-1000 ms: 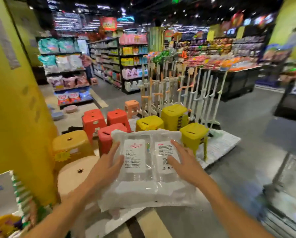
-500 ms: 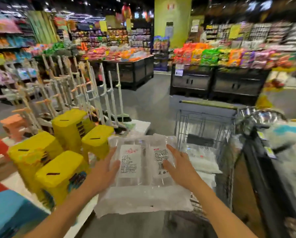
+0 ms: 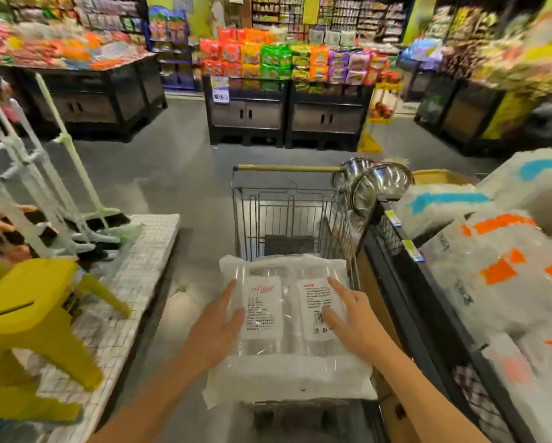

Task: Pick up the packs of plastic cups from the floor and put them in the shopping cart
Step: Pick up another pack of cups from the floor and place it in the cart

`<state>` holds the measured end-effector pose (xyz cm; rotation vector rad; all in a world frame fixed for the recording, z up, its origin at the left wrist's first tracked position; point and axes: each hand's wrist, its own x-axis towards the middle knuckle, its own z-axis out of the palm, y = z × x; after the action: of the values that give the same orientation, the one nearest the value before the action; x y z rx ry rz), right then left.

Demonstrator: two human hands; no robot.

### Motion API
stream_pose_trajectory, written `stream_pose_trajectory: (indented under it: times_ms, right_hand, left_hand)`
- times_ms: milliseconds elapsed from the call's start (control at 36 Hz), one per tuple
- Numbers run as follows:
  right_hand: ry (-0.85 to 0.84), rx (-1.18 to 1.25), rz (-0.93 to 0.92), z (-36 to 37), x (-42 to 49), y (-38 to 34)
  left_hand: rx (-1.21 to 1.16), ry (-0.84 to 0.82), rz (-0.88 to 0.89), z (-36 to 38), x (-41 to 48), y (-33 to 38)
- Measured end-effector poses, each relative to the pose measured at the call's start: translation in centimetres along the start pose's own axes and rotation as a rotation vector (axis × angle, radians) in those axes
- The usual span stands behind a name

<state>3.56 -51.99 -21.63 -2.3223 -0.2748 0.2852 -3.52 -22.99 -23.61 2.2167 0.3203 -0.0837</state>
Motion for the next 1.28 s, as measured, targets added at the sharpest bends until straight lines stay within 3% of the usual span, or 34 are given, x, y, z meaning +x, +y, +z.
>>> stream_pose_trajectory:
  times_ms: [278, 500, 722, 944, 1111, 1278]
  right_hand:
    - [-0.053, 0.009, 0.107, 1.6, 8.1, 8.1]
    - [-0.192, -0.033, 0.145, 6.9, 15.4, 17.5]
    - [-0.299, -0.03, 0.376, 13.6, 15.1, 24.0]
    - [-0.348, 0.01, 0.566, 14.2, 15.7, 24.7]
    - [-0.389, -0.04, 0.483, 12.3, 16.3, 23.2]
    - [-0.329, -0.329, 0.285, 9.8, 16.5, 20.3]
  left_hand:
    - [-0.038, -0.089, -0.048, 8.1, 9.1, -2.5]
    - [0.013, -0.036, -0.183, 16.9, 14.3, -7.1]
    - [0.114, -0.107, -0.407, 25.2, 15.0, -13.2]
    - [0.139, -0.071, -0.421, 26.1, 15.7, -12.5]
    - [0.174, -0.146, -0.429, 25.3, 16.5, -11.4]
    - [0.354, -0.191, -0.399, 20.4, 17.1, -7.0]
